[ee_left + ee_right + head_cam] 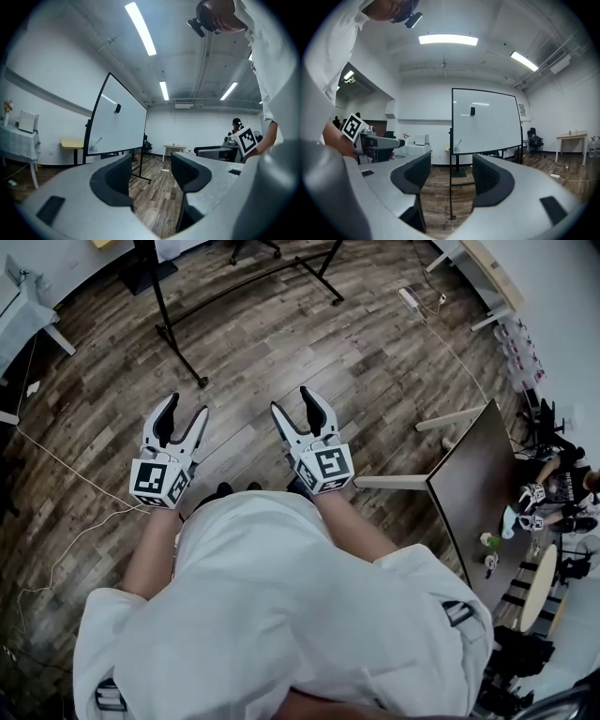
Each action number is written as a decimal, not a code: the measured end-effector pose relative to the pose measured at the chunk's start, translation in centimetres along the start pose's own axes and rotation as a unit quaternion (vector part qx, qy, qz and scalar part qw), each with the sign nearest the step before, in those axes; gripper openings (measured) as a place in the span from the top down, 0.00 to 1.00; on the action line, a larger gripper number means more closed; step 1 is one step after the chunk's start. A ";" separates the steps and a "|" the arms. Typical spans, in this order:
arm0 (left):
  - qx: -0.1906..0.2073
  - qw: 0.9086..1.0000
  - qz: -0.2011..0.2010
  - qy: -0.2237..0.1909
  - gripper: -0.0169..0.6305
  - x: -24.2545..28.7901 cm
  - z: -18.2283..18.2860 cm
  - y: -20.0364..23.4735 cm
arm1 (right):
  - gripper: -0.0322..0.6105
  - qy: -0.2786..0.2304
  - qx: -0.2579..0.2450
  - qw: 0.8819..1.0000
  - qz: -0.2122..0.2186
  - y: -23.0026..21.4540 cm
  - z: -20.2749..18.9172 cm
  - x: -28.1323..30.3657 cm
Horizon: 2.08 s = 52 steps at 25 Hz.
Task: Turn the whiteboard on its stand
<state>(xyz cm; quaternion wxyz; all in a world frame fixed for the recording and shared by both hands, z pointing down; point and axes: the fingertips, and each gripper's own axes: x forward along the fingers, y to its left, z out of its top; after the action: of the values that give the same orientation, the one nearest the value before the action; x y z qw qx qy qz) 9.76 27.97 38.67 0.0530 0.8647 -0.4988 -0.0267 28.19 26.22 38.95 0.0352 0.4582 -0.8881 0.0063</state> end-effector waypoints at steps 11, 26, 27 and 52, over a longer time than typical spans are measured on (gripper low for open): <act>0.002 1.000 -0.001 0.006 0.56 1.3 -0.4 -0.5 | 0.55 -0.003 0.013 1.000 0.010 -0.9 -0.3 0.7; -0.005 1.000 0.021 0.014 0.56 2.1 -2.6 -0.1 | 0.56 0.001 0.006 1.000 -0.001 -3.7 -2.3 0.6; -0.002 1.000 0.023 0.013 0.56 2.2 -2.6 0.0 | 0.56 -0.001 0.006 1.000 -0.002 -3.9 -2.3 0.8; -0.019 0.997 0.067 0.041 0.56 6.6 -7.4 1.7 | 0.61 0.008 0.048 0.999 0.023 -8.7 -7.5 3.4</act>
<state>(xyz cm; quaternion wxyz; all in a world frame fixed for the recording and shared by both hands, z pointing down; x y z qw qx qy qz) 12.32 21.85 46.29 0.0919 0.8283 -0.5527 0.0027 33.73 18.69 46.45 0.0203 0.4388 -0.8968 0.0532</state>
